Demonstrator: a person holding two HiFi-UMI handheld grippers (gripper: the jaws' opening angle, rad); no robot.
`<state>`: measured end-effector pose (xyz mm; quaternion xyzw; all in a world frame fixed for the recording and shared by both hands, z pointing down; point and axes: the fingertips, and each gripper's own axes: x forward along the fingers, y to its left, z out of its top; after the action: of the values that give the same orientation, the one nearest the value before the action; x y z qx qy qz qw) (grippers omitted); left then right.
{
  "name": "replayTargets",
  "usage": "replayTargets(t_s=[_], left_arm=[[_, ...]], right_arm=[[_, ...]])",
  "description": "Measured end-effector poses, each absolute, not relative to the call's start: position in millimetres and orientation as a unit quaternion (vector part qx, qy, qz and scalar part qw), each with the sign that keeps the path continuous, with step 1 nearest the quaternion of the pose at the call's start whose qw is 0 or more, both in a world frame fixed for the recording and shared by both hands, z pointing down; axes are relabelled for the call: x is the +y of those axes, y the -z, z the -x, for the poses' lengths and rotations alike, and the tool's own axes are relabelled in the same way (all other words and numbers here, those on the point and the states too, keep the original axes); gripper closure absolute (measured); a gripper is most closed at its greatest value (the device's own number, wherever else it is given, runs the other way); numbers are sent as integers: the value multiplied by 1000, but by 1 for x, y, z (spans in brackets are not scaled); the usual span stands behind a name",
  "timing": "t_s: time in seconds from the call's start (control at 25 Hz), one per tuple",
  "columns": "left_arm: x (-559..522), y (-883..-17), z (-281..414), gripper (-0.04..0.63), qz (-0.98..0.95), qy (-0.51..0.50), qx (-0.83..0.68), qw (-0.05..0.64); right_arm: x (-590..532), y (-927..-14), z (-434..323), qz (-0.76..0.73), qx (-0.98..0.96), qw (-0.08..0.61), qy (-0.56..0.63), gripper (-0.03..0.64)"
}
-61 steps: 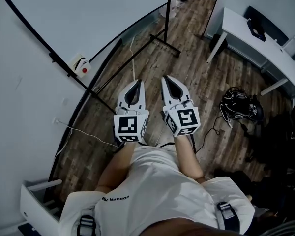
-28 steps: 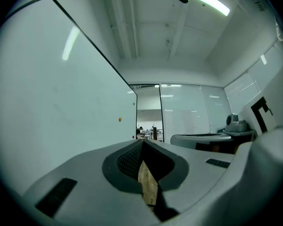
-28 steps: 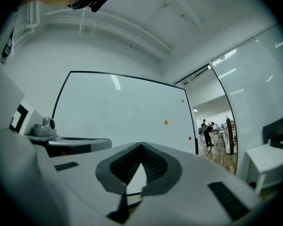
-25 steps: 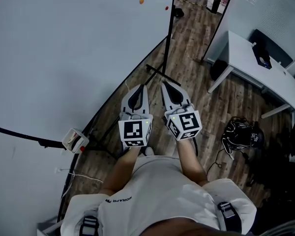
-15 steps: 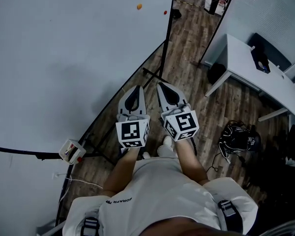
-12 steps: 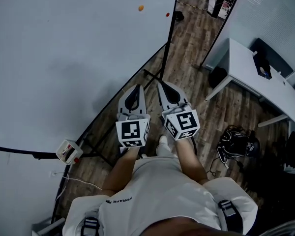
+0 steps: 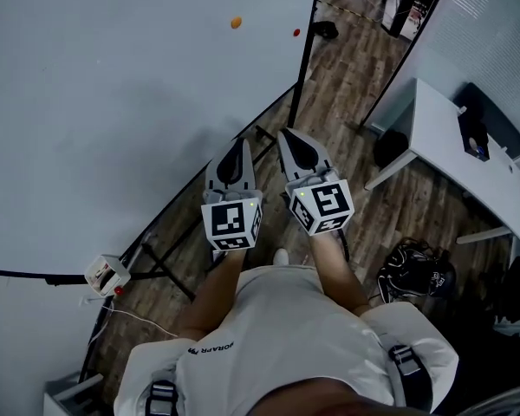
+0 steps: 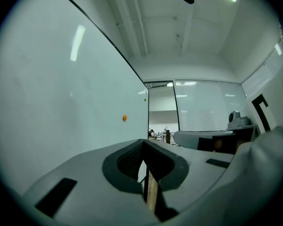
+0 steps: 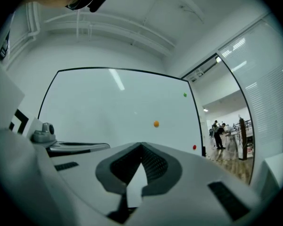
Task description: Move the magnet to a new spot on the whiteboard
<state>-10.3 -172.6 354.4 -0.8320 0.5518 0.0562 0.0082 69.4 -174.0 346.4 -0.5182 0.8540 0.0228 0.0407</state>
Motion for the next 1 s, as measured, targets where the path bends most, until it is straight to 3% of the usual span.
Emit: replayTargets(t_s=[1.0], left_arm=[[-229, -363, 20, 595, 825, -42, 564, 14]], right_arm=[[-267, -346, -57, 487, 872, 39, -7, 610]])
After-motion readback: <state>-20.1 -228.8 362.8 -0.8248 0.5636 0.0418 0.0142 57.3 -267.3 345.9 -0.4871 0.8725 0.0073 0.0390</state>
